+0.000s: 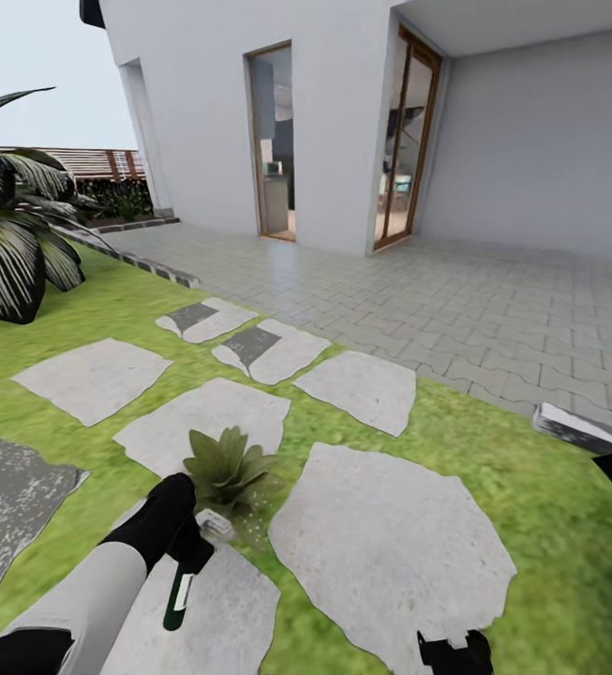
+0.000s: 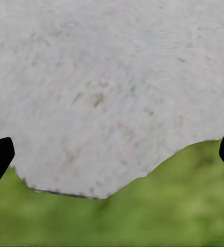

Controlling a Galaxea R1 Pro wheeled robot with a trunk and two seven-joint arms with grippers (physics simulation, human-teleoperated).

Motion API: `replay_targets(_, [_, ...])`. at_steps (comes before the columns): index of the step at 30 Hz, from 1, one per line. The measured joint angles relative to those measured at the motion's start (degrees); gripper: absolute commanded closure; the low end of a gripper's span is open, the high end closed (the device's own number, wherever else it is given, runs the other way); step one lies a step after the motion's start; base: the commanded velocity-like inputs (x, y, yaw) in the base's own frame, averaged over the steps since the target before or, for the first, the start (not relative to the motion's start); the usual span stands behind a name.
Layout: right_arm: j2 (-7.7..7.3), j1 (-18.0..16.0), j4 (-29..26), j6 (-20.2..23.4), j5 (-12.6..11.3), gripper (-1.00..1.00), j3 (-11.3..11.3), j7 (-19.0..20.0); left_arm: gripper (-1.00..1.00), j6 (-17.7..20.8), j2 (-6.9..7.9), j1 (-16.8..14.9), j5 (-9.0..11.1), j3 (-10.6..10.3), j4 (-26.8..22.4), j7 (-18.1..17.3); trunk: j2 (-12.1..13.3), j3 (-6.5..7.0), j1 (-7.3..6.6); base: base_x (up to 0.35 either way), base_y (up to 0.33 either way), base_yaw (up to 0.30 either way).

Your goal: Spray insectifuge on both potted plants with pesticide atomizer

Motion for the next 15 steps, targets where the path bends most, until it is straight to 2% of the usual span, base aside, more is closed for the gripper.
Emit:
replay_targets(9, [-0.13, 0.0, 0.02, -0.03, -0.07, -1.0, -0.07, 0.0, 1.0, 0.01, -0.02, -0.06, 0.05, 0.23, -0.25, 0.25, 0.0, 0.0, -0.01, -0.008, 0.33, -0.006])
replay_targets(15, [-0.18, 0.02, -0.01, -0.03, -0.08, -1.0, -0.05, 0.0, 1.0, -0.05, 0.18, -0.08, -0.1, 0.34, -0.29, 0.24, 0.0, 0.0, 0.0, -0.064, 0.335, -0.238])
